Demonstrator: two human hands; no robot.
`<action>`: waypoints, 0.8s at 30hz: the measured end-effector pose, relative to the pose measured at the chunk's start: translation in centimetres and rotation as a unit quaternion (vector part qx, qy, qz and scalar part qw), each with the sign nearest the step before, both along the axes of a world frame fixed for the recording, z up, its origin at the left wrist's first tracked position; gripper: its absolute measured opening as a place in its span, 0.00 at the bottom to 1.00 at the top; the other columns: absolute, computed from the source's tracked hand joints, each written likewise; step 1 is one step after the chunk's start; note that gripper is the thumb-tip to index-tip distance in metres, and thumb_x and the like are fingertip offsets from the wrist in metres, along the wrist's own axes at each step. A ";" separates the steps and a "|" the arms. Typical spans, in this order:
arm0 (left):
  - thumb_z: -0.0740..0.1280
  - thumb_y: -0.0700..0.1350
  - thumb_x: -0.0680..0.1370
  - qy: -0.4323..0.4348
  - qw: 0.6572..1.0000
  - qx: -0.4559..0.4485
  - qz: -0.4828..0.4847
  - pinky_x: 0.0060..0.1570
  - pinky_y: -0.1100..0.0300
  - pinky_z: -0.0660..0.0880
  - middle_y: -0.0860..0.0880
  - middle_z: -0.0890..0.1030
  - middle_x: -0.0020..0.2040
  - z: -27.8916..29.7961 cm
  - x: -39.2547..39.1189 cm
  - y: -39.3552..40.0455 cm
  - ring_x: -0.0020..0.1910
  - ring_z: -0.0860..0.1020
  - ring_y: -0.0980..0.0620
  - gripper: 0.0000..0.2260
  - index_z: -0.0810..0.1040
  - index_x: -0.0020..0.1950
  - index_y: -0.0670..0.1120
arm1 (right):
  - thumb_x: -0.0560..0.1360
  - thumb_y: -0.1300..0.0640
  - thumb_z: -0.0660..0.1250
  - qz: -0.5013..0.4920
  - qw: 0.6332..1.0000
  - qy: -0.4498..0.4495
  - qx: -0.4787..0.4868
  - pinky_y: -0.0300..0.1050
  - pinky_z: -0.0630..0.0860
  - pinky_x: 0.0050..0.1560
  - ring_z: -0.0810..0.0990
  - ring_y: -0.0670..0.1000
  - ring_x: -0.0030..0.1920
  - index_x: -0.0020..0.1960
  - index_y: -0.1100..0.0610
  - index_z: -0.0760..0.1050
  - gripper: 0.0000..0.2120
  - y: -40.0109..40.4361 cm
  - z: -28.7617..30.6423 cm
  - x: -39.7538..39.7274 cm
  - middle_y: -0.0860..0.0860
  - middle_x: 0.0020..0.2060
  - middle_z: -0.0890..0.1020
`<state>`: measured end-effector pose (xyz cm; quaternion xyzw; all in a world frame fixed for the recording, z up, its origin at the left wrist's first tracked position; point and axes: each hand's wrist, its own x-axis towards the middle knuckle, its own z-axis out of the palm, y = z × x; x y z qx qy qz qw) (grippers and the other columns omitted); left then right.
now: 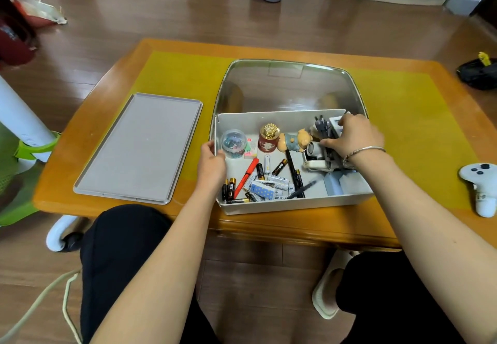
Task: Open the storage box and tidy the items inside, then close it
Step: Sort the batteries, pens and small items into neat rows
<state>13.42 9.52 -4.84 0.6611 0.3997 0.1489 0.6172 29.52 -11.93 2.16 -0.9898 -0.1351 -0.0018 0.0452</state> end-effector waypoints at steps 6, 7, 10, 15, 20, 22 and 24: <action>0.56 0.43 0.83 0.001 1.000 0.000 0.003 0.33 0.65 0.70 0.50 0.74 0.58 -0.1 0.0 0.0 0.43 0.75 0.60 0.17 0.63 0.72 0.48 | 0.68 0.43 0.73 0.028 0.999 -0.037 0.019 0.50 0.73 0.45 0.78 0.61 0.54 0.61 0.56 0.72 0.27 0.3 -0.9 -0.3 0.57 0.59 0.74; 0.56 0.43 0.83 0.000 1.000 0.001 0.005 0.33 0.66 0.70 0.50 0.74 0.58 -0.1 0.1 0.0 0.43 0.75 0.61 0.17 0.63 0.72 0.48 | 0.70 0.43 0.71 0.033 0.998 -0.046 0.027 0.49 0.72 0.44 0.78 0.61 0.53 0.61 0.56 0.72 0.26 0.3 -0.9 -0.5 0.56 0.59 0.73; 0.56 0.42 0.83 -0.002 1.000 -0.003 0.013 0.32 0.67 0.69 0.49 0.75 0.60 -0.2 0.1 -0.1 0.43 0.74 0.61 0.17 0.64 0.72 0.48 | 0.74 0.45 0.67 0.066 0.993 -0.079 0.063 0.49 0.71 0.41 0.78 0.61 0.51 0.61 0.57 0.72 0.21 0.3 -0.5 -1.0 0.57 0.57 0.73; 0.57 0.42 0.82 -0.007 1.000 -0.002 0.019 0.29 0.69 0.69 0.47 0.75 0.62 -0.3 0.1 -0.1 0.42 0.74 0.61 0.16 0.65 0.71 0.47 | 0.73 0.50 0.69 0.229 0.969 0.003 0.092 0.48 0.75 0.46 0.78 0.55 0.46 0.49 0.55 0.79 0.09 1.7 0.6 -3.1 0.53 0.45 0.80; 0.57 0.42 0.82 -0.014 1.000 -0.010 0.022 0.34 0.65 0.71 0.46 0.75 0.63 -0.3 0.1 -0.2 0.45 0.75 0.59 0.16 0.64 0.71 0.47 | 0.74 0.52 0.68 0.227 0.964 0.104 -0.093 0.46 0.75 0.43 0.76 0.57 0.41 0.36 0.58 0.74 0.11 3.8 -1.5 -5.3 0.57 0.43 0.75; 0.56 0.42 0.83 -0.015 1.000 -0.014 0.022 0.34 0.65 0.71 0.47 0.75 0.61 -0.3 0.0 -0.3 0.45 0.75 0.59 0.16 0.64 0.71 0.47 | 0.74 0.56 0.67 0.195 0.966 0.126 -0.115 0.46 0.75 0.42 0.76 0.58 0.41 0.34 0.58 0.68 0.13 4.3 -2.4 -5.5 0.57 0.39 0.74; 0.57 0.42 0.82 -0.014 1.000 -0.010 0.020 0.33 0.65 0.71 0.48 0.75 0.60 -0.2 0.0 -0.3 0.44 0.76 0.59 0.16 0.64 0.70 0.47 | 0.75 0.61 0.65 0.176 0.968 0.128 -0.123 0.46 0.73 0.42 0.77 0.59 0.46 0.38 0.59 0.69 0.08 4.9 -3.2 -5.8 0.58 0.40 0.74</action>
